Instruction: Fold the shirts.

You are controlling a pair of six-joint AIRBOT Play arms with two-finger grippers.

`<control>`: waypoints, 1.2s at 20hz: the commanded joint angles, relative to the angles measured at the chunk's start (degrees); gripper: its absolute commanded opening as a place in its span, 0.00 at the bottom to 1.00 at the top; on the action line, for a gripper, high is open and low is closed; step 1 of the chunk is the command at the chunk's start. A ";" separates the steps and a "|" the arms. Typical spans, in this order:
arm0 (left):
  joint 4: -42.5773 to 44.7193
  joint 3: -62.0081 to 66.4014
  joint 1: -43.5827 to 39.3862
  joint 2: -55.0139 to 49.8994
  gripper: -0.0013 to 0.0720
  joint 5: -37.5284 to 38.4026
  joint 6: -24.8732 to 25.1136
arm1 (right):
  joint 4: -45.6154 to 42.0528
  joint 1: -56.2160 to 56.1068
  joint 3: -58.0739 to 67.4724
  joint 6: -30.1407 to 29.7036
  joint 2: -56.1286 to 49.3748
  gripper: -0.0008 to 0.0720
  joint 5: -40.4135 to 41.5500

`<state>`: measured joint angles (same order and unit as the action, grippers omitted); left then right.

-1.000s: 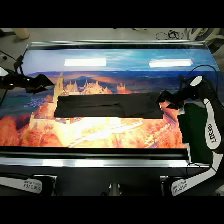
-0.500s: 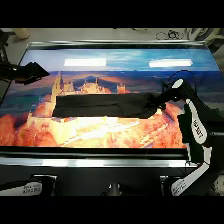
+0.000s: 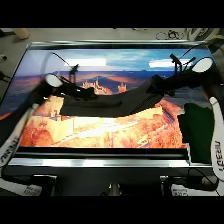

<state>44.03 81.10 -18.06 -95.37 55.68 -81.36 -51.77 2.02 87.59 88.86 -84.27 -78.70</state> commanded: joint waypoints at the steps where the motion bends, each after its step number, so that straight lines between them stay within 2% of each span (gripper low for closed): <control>1: -15.50 -1.55 -11.69 -9.09 0.06 -9.90 0.63 | -0.09 -0.09 0.07 2.27 9.27 0.05 -6.62; 2: -19.65 -1.51 -14.36 -10.78 0.06 -11.93 1.16 | -0.09 -0.09 0.07 2.80 10.99 0.05 -7.65; 5: -33.05 -1.51 -20.61 -14.38 0.06 -16.72 7.21 | -0.09 -0.09 0.07 4.46 14.84 0.05 -8.33; 7: -37.42 -1.51 -20.48 -14.58 0.06 -17.14 13.88 | -0.24 -0.11 0.07 4.61 14.93 0.05 -8.85; 10: -29.66 -1.53 -13.92 -8.57 0.05 -17.73 14.51 | -0.52 -0.96 0.07 5.18 11.45 0.05 -6.16; 14: -17.53 -1.53 0.96 7.96 0.05 -16.92 14.29 | 2.69 -10.88 0.07 5.64 1.70 0.05 5.68; 17: -15.72 -1.53 12.28 21.46 0.05 -14.51 14.32 | 8.74 -20.50 0.07 5.20 -7.85 0.05 15.80; 20: -15.67 -1.55 19.61 32.81 0.05 -12.02 14.32 | 18.16 -26.47 0.09 4.92 -17.27 0.06 24.81; 21: -15.58 -1.55 21.05 35.93 0.05 -11.08 14.34 | 22.80 -27.34 0.09 4.04 -19.61 0.28 26.58; 22: -15.08 -1.57 21.81 38.38 0.05 -10.45 14.32 | 28.74 -27.65 0.07 1.33 -21.42 0.79 27.17; 23: -14.16 -1.57 22.05 40.33 0.06 -9.81 14.32 | 33.05 -27.43 0.07 -1.75 -22.05 0.97 27.30; 24: -13.03 -1.57 22.01 41.64 0.06 -9.18 14.32 | 34.45 -26.49 0.09 -2.14 -21.64 0.97 27.21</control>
<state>28.58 79.53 1.04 -60.49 44.40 -67.05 -29.04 -23.29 87.61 90.98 -102.17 -55.75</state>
